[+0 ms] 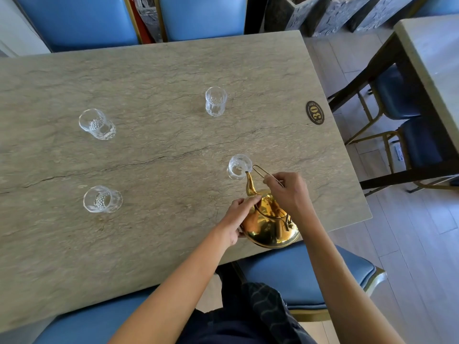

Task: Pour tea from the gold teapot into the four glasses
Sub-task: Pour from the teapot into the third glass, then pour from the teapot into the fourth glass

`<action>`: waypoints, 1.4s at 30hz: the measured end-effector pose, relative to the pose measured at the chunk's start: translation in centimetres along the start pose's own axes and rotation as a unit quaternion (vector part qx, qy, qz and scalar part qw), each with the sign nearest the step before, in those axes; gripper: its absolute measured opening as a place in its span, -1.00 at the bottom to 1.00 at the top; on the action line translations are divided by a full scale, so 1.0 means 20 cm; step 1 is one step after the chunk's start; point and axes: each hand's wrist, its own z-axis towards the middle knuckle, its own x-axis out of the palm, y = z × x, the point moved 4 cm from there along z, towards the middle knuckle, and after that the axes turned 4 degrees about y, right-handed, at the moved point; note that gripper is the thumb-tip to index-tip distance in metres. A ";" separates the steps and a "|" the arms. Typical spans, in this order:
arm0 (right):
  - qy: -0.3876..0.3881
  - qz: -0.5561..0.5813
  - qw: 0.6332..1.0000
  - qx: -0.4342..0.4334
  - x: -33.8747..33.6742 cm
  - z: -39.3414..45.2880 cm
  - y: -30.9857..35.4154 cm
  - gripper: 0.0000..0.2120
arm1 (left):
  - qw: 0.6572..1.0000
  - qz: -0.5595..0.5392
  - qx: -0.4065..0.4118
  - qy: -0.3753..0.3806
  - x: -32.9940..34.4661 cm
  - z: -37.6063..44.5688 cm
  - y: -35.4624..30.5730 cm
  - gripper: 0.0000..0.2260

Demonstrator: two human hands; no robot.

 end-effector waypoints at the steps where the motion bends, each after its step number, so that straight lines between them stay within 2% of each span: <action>1: -0.001 0.009 1.000 0.005 0.01 -0.01 -0.02 -0.61 | 1.000 -0.001 0.004 0.000 -0.01 0.00 0.00 -0.29; 10: -0.006 0.095 0.995 0.012 -0.07 -0.14 -0.03 -0.59 | 0.999 0.008 0.045 0.015 -0.04 -0.10 -0.07 -0.26; 16: -0.001 0.088 0.994 -0.062 -0.27 -0.15 0.19 -0.62 | 0.996 -0.001 0.084 0.043 0.01 -0.22 -0.21 -0.29; 21: -0.001 0.058 0.991 -0.120 -0.41 -0.08 0.43 -0.65 | 0.990 -0.004 0.134 0.048 0.01 -0.28 -0.48 -0.35; 27: -0.041 0.048 0.984 -0.167 -0.51 0.12 0.64 -0.64 | 0.983 0.014 0.179 0.030 -0.01 -0.27 -0.83 -0.32; 32: -0.033 0.066 0.981 -0.179 -0.51 0.37 0.75 -0.62 | 0.979 0.004 0.206 0.002 -0.08 -0.17 -1.10 -0.28; 36: -0.009 0.028 0.984 -0.176 -0.47 0.59 0.81 -0.60 | 0.980 -0.012 0.197 -0.007 -0.09 -0.05 -1.22 -0.27; 39: -0.003 -0.016 0.986 -0.168 -0.43 0.74 0.83 -0.58 | 0.983 -0.035 0.179 -0.010 -0.09 0.06 -1.26 -0.16; 42: 0.014 -0.041 0.985 -0.166 -0.37 0.88 0.83 -0.56 | 0.985 -0.060 0.158 -0.016 -0.11 0.16 -1.27 -0.22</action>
